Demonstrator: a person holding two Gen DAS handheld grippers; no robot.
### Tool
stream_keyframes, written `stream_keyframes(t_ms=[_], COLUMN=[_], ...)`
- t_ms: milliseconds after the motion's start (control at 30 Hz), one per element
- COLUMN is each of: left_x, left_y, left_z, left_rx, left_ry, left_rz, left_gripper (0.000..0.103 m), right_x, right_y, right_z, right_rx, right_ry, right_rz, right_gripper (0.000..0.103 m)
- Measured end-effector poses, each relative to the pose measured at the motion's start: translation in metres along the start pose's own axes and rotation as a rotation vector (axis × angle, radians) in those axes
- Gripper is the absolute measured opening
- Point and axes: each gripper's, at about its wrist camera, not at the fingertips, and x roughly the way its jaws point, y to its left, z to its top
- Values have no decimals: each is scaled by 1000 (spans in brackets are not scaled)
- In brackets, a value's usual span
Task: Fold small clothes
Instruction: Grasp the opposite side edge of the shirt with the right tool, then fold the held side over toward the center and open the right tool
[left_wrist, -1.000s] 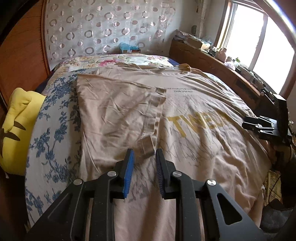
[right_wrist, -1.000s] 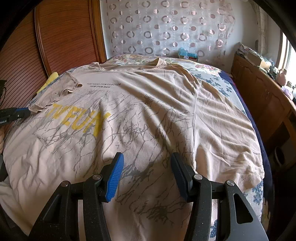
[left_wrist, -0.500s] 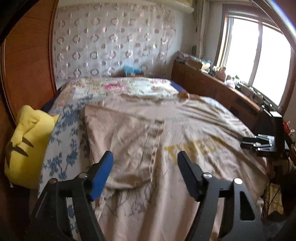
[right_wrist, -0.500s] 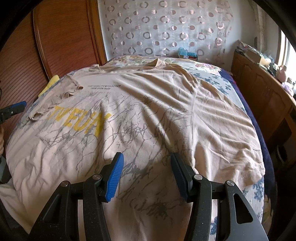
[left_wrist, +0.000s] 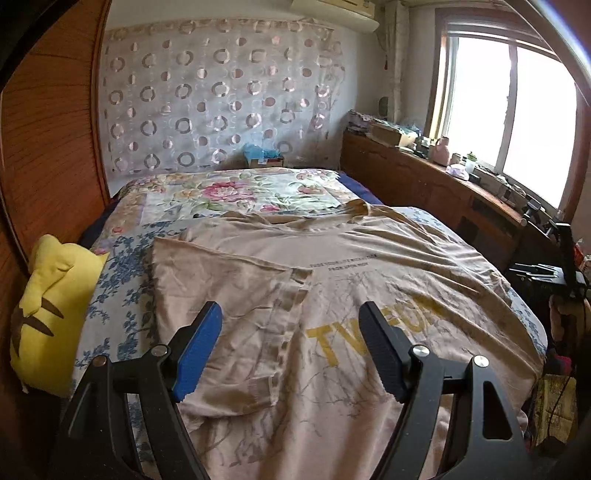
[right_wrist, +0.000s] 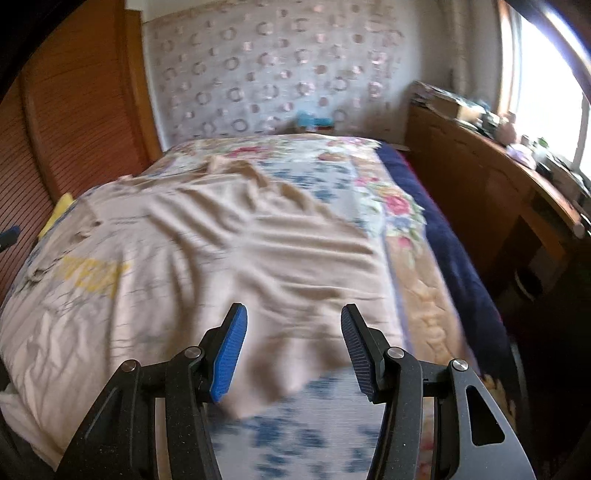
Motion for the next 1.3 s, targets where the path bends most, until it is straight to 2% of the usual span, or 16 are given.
stream_keyframes(t_ms=[200, 467, 600, 667, 733, 800, 833, 867, 933, 1100, 1300], left_x=[2, 5, 6, 6, 6, 6, 6, 6, 6, 7, 5], left_y=[-9, -12, -11, -11, -11, -11, -11, -11, -11, -8, -9], left_z=[-6, -17, -20, -21, -22, -22, -23, -24, -25, -29, -30], left_rx=[4, 4, -4, -5, -6, -6, -6, -5, -6, -21, -22], left_ry=[13, 33, 42, 44, 44, 45, 47, 49, 54, 63, 58], left_rz=[1, -16, -19, -16, -16, -14, -12, -10, -7, -5, 2], left_gripper=[77, 77, 77, 77, 77, 77, 77, 77, 77, 77, 77], right_x=[13, 33, 35, 33, 32, 33, 34, 36, 35, 19, -13], right_y=[-27, -37, -42, -40, -38, -35, -32, -29, -24, -5, 46], right_z=[-2, -1, -2, -5, -4, -2, -2, -2, 0, 18, 46], right_rx=[65, 110, 84, 65, 46, 24, 8, -10, -44, -65, -126], right_ry=[39, 70, 77, 73, 68, 67, 69, 72, 70, -12, -136], right_rz=[-27, 31, 23, 10, -19, -44, -46, -43, -69, -37, 85], right_gripper=[55, 54, 41, 41, 32, 15, 10, 5, 4, 4, 4])
